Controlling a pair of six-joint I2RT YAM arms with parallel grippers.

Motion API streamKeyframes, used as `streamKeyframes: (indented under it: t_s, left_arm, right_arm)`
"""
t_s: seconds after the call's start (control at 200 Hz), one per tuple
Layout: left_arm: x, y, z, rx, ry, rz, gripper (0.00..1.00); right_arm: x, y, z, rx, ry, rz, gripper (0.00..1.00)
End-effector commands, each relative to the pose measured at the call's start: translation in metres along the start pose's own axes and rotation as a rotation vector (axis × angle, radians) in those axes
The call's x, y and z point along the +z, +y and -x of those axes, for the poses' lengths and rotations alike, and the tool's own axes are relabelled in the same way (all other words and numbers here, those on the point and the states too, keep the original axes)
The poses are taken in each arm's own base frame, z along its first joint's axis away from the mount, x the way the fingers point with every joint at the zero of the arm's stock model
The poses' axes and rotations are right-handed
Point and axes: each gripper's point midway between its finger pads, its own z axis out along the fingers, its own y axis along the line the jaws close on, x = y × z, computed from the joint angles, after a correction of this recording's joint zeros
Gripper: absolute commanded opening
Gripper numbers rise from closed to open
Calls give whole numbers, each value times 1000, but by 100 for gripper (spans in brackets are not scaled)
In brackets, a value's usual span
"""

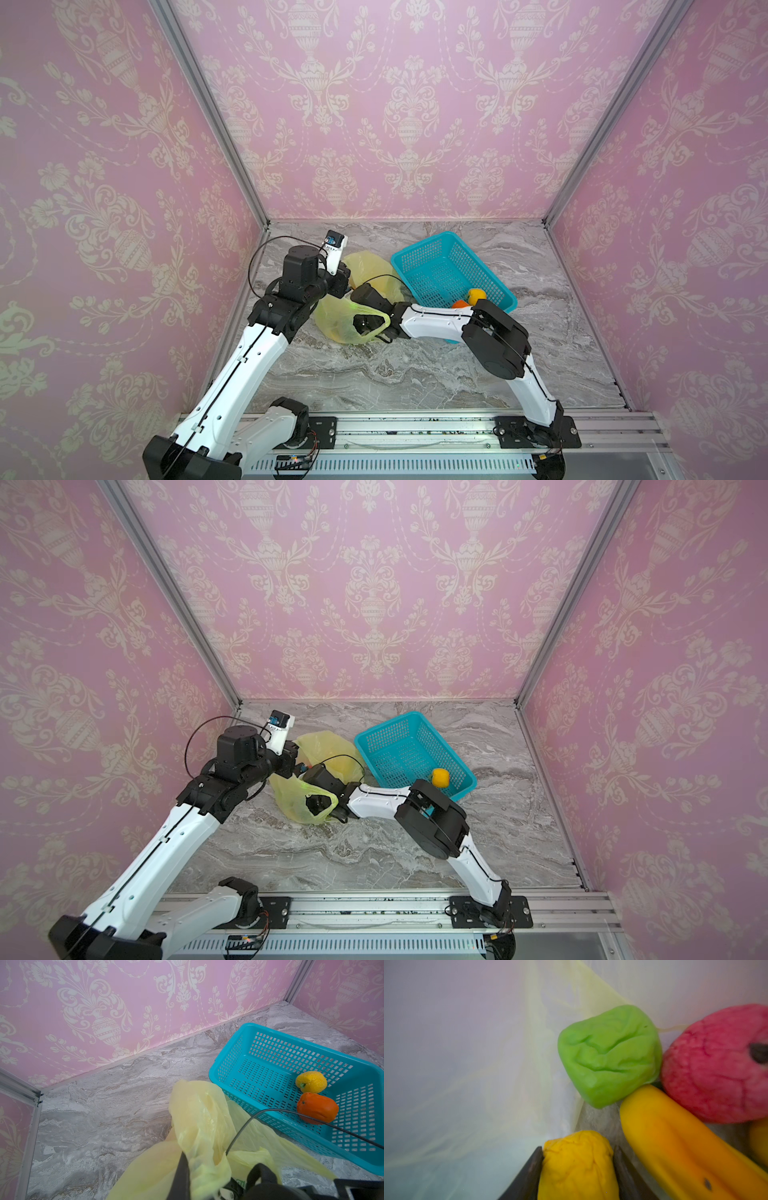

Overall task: Untie the knot of the plastic bag and take out the fruit
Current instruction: 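Lower the right gripper into the bag toward the green and yellow fruits, then grasp the yellow lumpy fruit and lift it over the teal basket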

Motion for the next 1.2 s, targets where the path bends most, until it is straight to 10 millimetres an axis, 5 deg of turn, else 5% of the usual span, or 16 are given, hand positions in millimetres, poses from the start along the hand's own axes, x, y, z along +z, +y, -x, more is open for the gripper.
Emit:
streamKeyframes:
  t_s: [0.0, 0.22, 0.415, 0.711, 1.001, 1.196]
  left_arm:
    - [-5, 5, 6, -11, -28, 20, 0]
    - [-4, 7, 5, -11, -23, 30, 0]
    - [-4, 9, 4, -10, -18, 38, 0]
    - [-2, 11, 2, -12, -10, 49, 0]
    - [-1, 11, 1, -16, -8, 46, 0]
    - [-1, 10, 1, -15, -6, 45, 0]
  right_arm:
    - [-47, 15, 37, -51, -131, -4, 39]
    - [-128, 22, 55, -128, -267, -64, 36]
    - [-209, 17, 48, -181, -395, -148, 35]
    - [-320, -17, 35, -161, -623, -313, 29]
    - [-383, -109, 8, 50, -682, -689, 23]
    - [-379, -167, -12, 262, -633, -749, 23]
